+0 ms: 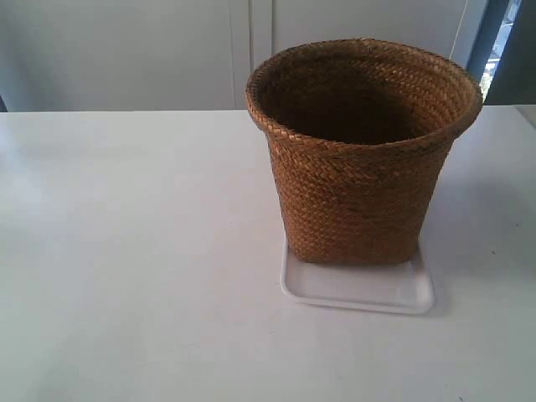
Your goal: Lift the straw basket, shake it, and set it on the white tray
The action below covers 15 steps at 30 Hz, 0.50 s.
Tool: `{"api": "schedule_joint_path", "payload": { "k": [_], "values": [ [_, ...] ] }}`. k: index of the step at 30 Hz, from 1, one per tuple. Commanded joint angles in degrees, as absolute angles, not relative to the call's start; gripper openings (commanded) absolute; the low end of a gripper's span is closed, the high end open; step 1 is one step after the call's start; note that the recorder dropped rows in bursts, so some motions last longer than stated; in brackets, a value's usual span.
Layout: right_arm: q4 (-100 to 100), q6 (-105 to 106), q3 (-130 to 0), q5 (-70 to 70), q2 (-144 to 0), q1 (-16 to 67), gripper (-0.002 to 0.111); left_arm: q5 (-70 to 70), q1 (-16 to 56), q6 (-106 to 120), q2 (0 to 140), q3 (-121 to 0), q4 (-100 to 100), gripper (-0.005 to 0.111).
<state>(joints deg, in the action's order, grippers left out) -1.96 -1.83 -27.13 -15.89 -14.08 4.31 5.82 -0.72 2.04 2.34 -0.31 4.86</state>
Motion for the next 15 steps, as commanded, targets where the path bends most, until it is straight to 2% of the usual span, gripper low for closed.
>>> {"api": "schedule_joint_path", "payload": {
  "k": [1,5,15],
  "values": [
    [-2.58,-0.41,-10.48,9.24,-14.39,4.06,0.000,5.61,-0.84,1.63,2.04,0.00,4.83,0.000],
    [-2.58,1.92,-0.13,11.31,-12.42,4.06,0.000,5.61,-0.84,1.63,2.04,0.00,4.83,0.000],
    [-2.30,2.05,0.00,-2.12,-5.14,4.06,0.000,5.61,-0.84,1.63,2.04,0.00,4.83,0.000]
  ]
}}
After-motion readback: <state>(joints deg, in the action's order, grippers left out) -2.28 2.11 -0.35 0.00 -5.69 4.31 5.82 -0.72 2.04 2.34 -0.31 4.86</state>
